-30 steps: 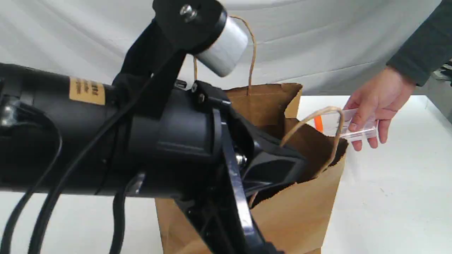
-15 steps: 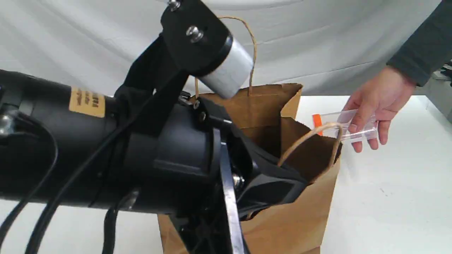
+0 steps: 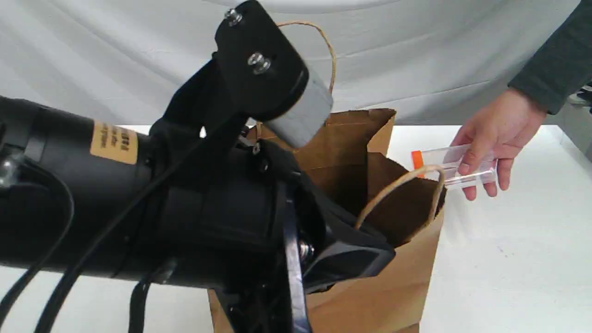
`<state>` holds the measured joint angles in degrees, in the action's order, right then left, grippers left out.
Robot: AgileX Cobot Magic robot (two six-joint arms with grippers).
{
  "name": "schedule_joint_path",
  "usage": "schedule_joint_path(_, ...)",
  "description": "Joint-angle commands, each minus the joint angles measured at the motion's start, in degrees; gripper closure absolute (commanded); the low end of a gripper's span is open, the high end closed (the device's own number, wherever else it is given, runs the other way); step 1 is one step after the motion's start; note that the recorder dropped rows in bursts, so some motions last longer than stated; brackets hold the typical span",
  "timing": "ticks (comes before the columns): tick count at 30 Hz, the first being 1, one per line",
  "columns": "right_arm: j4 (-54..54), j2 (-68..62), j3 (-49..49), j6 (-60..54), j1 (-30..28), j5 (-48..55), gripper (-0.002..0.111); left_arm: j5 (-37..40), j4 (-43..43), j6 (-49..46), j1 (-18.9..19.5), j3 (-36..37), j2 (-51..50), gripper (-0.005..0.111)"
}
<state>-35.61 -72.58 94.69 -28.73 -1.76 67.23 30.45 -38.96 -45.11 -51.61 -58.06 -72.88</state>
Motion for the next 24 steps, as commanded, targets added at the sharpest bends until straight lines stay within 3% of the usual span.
schedule_joint_path(1,-0.72,-5.55,3.04,-3.61,-0.13,2.73,0.108,0.37,0.17,-0.3,-0.27,-0.24,0.25,0.107)
schedule_joint_path(8,-2.27,-14.06,3.09,-7.46,3.44,2.73,0.108,0.72,0.17,-0.3,-0.27,-0.24,0.25,0.107)
schedule_joint_path(15,6.45,-20.68,3.09,-8.67,11.83,2.73,0.108,1.01,0.17,-0.02,-0.27,-0.24,0.25,0.107)
schedule_joint_path(22,8.03,-21.83,3.09,-10.75,16.83,2.73,0.108,1.01,0.17,-0.02,-0.27,-0.24,0.25,0.107)
schedule_joint_path(24,9.16,-21.83,3.09,-11.84,18.11,2.73,0.103,1.01,0.17,-0.02,-0.27,-0.24,0.25,0.107)
